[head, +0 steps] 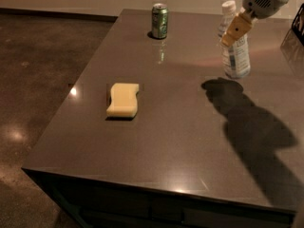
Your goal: Knock blue plastic bottle over
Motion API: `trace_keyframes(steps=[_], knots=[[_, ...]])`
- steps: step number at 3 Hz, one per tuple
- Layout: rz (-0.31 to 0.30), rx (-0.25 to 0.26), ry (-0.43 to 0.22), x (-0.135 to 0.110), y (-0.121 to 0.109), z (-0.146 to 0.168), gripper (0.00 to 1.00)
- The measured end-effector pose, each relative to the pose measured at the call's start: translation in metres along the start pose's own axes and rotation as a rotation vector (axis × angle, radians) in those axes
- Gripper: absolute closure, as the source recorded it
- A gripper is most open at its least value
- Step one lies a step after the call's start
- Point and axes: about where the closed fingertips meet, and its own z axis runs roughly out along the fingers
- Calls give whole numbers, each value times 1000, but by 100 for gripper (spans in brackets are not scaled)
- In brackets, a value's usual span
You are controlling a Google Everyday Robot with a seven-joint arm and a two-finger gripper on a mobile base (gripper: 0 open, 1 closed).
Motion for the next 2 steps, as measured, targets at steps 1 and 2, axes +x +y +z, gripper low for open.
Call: trace_keyframes(steps=[1,2], knots=[[-108,-66,156,14,12,8,100],[-265,-127,235,15,17,25,75]])
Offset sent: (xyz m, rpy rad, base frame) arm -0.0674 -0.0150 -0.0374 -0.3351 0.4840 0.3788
